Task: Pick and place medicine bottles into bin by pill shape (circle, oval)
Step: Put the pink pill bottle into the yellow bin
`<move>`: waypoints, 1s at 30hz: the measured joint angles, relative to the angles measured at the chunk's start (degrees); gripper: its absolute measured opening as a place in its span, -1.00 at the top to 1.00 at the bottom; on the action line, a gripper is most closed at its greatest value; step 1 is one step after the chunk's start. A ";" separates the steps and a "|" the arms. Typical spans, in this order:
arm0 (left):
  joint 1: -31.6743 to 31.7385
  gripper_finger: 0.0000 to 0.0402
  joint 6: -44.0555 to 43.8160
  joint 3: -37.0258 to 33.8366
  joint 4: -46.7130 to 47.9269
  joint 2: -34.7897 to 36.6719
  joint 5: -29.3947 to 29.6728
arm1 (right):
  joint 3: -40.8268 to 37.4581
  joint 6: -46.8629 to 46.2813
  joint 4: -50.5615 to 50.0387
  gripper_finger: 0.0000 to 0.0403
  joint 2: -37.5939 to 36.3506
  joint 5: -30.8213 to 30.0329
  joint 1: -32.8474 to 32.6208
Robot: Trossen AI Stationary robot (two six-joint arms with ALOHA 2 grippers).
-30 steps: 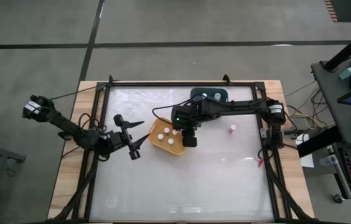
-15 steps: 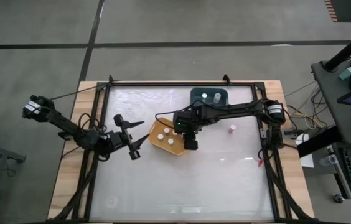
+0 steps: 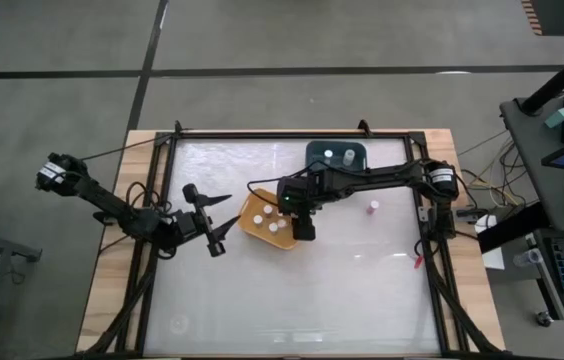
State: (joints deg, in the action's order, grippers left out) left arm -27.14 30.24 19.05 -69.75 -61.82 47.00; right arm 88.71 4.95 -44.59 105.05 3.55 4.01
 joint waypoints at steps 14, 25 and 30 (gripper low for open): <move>-0.04 -0.19 -8.00 0.09 1.56 0.00 -5.59 | -2.42 -0.49 -0.98 -0.12 -7.66 -0.06 -3.79; -0.02 -0.19 -19.02 0.19 3.06 -1.08 -11.46 | -21.91 -3.59 18.28 -0.11 -24.86 -0.54 -8.33; 0.02 -0.20 -21.29 3.40 2.51 -6.67 -12.42 | -32.82 -3.98 31.97 -0.11 -33.25 -0.72 -8.39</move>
State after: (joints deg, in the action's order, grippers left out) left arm -27.11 8.94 22.45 -67.24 -68.49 34.58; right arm 55.89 0.97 -12.62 71.80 2.83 -4.38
